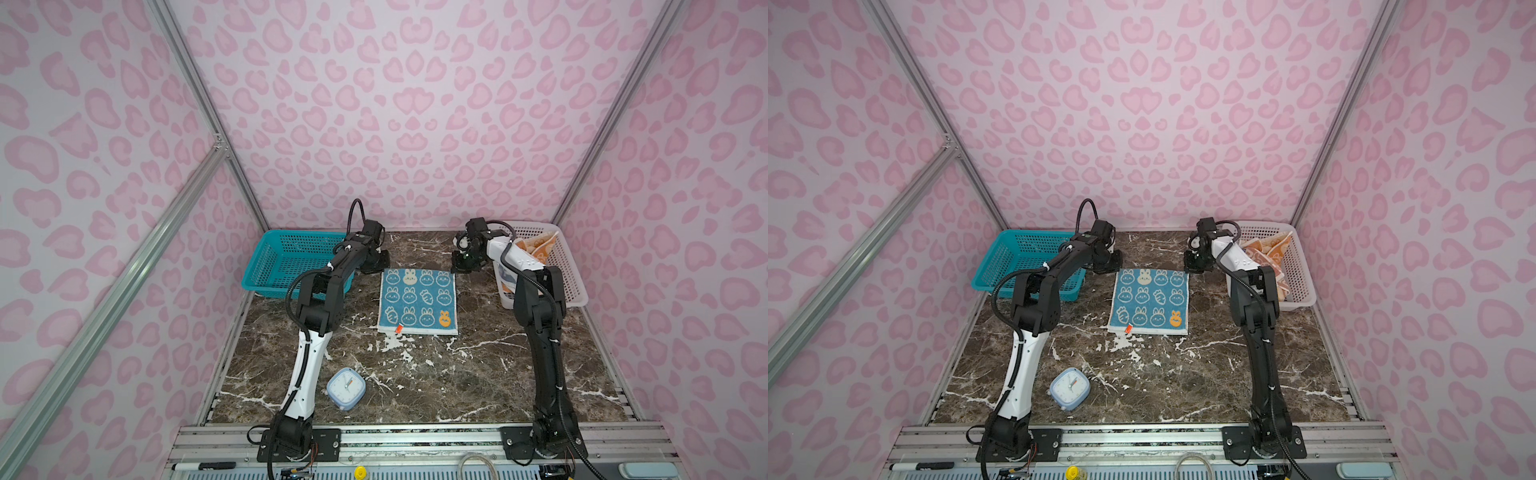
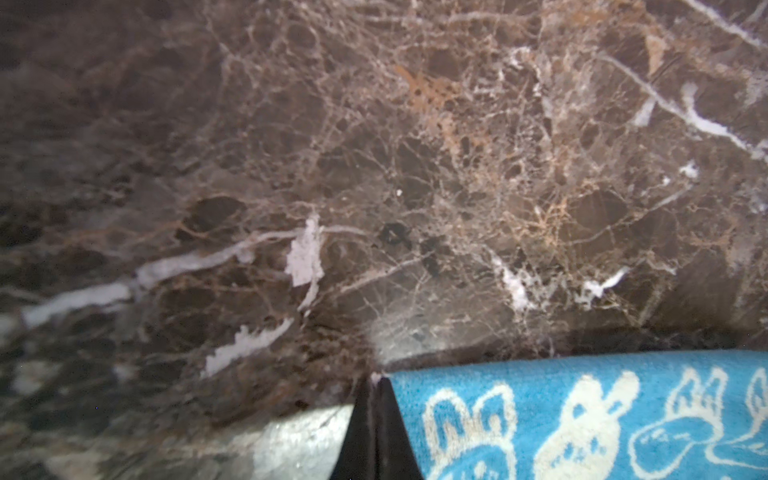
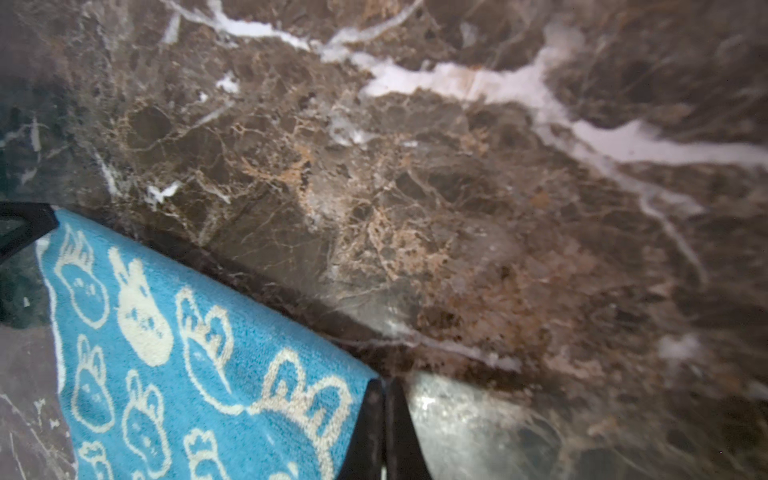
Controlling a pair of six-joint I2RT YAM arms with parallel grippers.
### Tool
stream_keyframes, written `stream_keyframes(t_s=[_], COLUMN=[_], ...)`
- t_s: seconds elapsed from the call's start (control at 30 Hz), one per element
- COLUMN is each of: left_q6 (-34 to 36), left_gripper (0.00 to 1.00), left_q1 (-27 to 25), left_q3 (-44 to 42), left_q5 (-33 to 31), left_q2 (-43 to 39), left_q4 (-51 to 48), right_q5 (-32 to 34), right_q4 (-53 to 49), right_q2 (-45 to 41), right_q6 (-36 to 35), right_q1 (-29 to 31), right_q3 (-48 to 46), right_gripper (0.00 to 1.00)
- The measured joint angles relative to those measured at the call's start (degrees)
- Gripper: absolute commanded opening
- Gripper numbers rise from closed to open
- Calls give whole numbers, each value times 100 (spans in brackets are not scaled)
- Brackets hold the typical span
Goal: Fold and stack the towels
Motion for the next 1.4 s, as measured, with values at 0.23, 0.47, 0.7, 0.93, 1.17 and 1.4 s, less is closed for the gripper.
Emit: stream_keyframes(t_s=[0.23,0.47,0.7,0.93,1.17,1.4], left_q6=[2,17,-9,-129,-155,-247], left_gripper=[3,4,3,4,4,4], left_q1=[0,-2,4,57,61,61], left_q3=[-444,-1056,-1384,-1425,-1860,-2518], left_q5=[-9,-66,-101,-101,-42,17], left_q2=[-262,-599,-887,-1331,-2052,-2253], left_q4=[155,422,614,713,887,1169], right_q5=[-101,-260,-345,-393,-494,-535], right_q4=[11,164,302,356,485,654], right_q2=[-313,-673,-1027,-1139,-1427,-1738], right_q6=[48,63,61,61,61,103], right_q1=[-2,0,0,0,0,46], right_q3=[-199,-706,-1032,-1180,-1497,-2068], right_gripper=[0,0,0,0,0,0])
